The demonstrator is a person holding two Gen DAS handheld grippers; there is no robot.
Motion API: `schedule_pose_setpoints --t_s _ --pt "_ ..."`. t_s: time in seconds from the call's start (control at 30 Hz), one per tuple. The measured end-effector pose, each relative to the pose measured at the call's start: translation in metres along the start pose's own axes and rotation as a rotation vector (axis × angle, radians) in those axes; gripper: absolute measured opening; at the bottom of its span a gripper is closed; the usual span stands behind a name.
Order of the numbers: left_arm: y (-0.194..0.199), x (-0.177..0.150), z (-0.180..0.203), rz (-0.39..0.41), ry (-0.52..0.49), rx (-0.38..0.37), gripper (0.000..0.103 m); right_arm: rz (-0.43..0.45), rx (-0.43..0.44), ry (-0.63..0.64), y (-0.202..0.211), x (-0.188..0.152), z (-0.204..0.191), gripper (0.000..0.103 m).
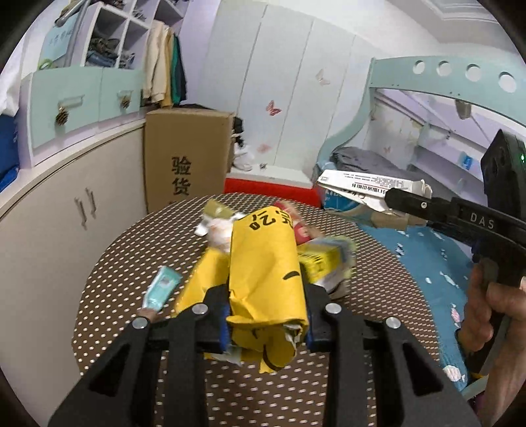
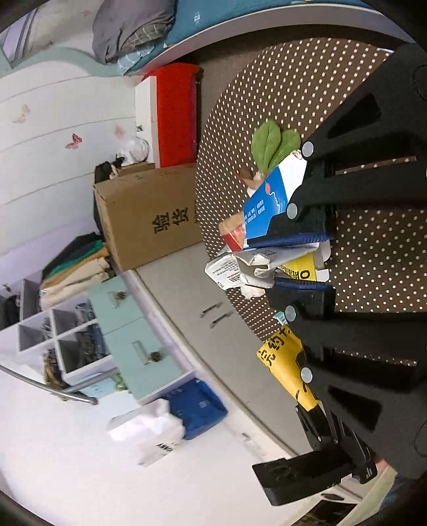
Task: Collect trash
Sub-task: 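Grasp the yellow snack bag with the left tool while the right tool grasps the white-blue box, then carry both items to the blue bin and open both tools to drop them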
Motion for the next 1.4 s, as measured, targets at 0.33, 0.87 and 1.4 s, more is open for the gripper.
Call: schedule_pose_setpoints --t_s 0.33,0.87,1.4 --pt "0.003 0.02 0.099 0.037 -0.098 -0.151 0.03 0.149 -0.047 -0.087 0.102 0.01 0.046 0.017" --pt "-0.069 -0.043 0.346 -0.196 -0.208 -0.521 0.03 0.191 -0.402 -0.528 0.237 -0.098 0.256 0.017" --pt "-0.243 -0.203 0.455 -0.644 -0.327 -0.35 0.031 -0.056 -0.441 -1.004 0.161 -0.273 0.433 0.019"
Point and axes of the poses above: each gripper's, at about its wrist camera, not at the fingertips, and y roughly against the way its jaws point, z to its right, x to its top, the point moved 8 cm from there along -y, roughly the way its jaws point, and after that the axes turned 1 degree about x, right-handed, at the moved point
